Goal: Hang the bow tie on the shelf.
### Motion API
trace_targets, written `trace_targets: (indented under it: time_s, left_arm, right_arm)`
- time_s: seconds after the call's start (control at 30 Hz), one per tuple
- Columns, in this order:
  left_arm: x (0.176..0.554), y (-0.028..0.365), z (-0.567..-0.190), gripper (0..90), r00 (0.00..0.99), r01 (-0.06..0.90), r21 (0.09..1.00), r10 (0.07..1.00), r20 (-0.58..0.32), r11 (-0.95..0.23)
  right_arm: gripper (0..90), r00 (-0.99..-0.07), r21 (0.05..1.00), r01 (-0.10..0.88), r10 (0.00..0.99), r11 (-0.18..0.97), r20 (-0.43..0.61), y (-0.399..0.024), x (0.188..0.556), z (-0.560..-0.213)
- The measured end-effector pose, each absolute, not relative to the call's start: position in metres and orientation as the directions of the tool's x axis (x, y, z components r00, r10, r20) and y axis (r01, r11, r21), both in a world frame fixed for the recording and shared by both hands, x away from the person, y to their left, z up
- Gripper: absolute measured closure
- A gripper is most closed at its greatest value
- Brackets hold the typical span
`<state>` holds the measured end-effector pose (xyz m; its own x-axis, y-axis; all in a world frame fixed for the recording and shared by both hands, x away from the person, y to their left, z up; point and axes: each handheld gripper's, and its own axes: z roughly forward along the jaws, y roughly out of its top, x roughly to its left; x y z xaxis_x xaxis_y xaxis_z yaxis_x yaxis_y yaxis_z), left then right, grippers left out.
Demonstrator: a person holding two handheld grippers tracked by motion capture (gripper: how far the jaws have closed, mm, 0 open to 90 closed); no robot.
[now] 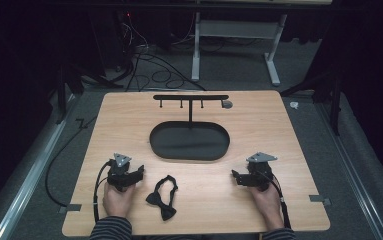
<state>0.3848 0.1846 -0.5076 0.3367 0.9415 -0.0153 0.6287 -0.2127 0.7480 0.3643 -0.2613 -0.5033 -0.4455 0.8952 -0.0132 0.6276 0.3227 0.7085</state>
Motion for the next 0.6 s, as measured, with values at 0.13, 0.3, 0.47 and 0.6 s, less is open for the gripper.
trace_targets:
  time_s: [0.13, 0.3, 0.47, 0.6]
  left_arm:
    - [0.3849, 0.1845, -0.5077, 35.2, 0.336, 0.628, 0.749, 0.942, -0.016, -0.212]
    - [0.3849, 0.1845, -0.5075, 35.2, 0.338, 0.630, 0.747, 0.941, -0.014, -0.215]
    - [0.3848, 0.1843, -0.5075, 35.1, 0.337, 0.630, 0.746, 0.942, -0.014, -0.214]
    - [0.3847, 0.1842, -0.5075, 35.0, 0.336, 0.630, 0.747, 0.942, -0.013, -0.214]
  right_arm:
    - [20.5, -0.445, 0.708, 0.628, 0.895, 0.323, -0.013, -0.2613, 0.3643, -0.5033]
    - [20.5, -0.445, 0.710, 0.626, 0.895, 0.322, -0.013, -0.2612, 0.3643, -0.5034]
    - [20.5, -0.445, 0.710, 0.626, 0.895, 0.322, -0.013, -0.2612, 0.3643, -0.5034]
    - [20.5, -0.445, 0.710, 0.626, 0.895, 0.322, -0.013, -0.2612, 0.3644, -0.5034]
